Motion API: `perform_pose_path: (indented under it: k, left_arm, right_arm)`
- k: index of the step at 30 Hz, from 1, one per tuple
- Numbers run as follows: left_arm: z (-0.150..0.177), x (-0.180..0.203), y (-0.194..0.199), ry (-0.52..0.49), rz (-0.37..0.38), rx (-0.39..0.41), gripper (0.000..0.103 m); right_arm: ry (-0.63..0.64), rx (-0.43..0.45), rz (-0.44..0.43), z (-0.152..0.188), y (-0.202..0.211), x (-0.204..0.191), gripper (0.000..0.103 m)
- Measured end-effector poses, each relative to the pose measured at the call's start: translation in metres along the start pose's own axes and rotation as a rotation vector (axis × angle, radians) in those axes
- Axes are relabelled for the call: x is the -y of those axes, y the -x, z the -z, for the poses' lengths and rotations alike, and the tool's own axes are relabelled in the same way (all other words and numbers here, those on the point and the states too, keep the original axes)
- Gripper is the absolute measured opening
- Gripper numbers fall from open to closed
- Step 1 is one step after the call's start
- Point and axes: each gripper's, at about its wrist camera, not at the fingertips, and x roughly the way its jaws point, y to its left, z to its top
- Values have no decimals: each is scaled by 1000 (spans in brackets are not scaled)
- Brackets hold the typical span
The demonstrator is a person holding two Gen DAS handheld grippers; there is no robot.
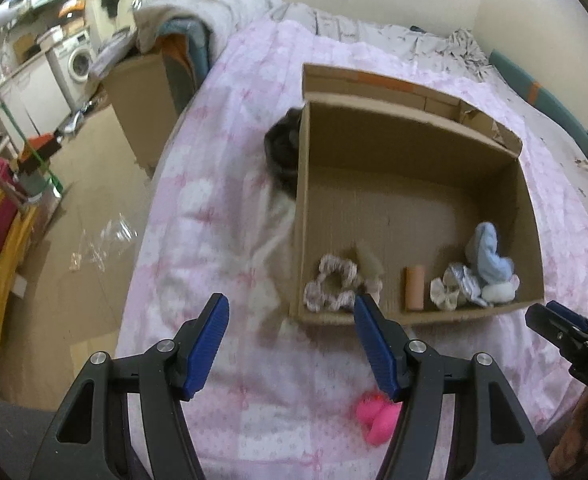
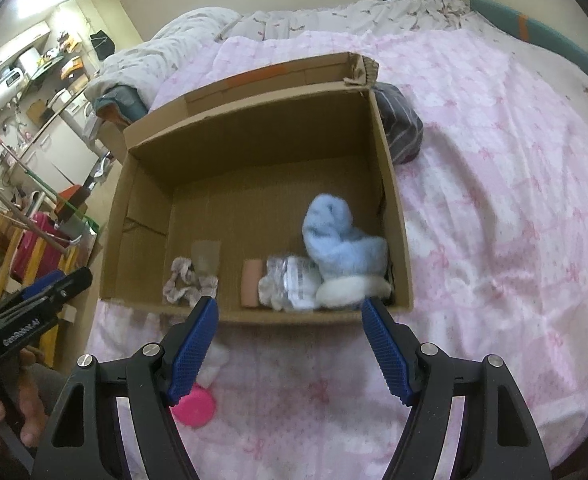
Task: Organize soft objects
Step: 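Move the left gripper out of the box to the pink rubber duck and grasp it, then lift the pink duck with the left gripper while the right gripper grasps the white sock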
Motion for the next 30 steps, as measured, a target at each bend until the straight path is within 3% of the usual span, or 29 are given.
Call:
perform_pose_path:
  k: [5, 9, 13, 16, 19, 22, 25, 30]
  left_arm:
    - [16, -4, -11, 11, 3, -69, 62]
    - [35, 14, -41, -12, 135, -257, 62]
    - [55, 43, -54, -85, 202, -346, 62]
    - [68, 64, -67, -173, 200, -402, 62]
    - [76, 75, -80, -219, 151, -434, 62]
    - [78, 74, -91, -193, 154, -478, 61]
    - [79, 71, -94, -162, 179, -508, 40]
    - [80, 59, -87, -152, 186, -525, 39]
  right_arm:
    - [-48, -30, -40, 13, -2, 0, 78]
    - [-44, -46, -35, 19, -6, -4, 78]
    - [-30, -59, -23, 20, -9, -6, 78]
    - [-41, -59, -25, 19, -9, -4, 78]
    - [-49, -63, -22, 18, -11, -2, 78]
    - [-55, -69, -21, 18, -13, 0, 78]
    - [-59, -79, -18, 18, -16, 1, 78]
    - [-53, -93, -10, 18, -22, -1, 78]
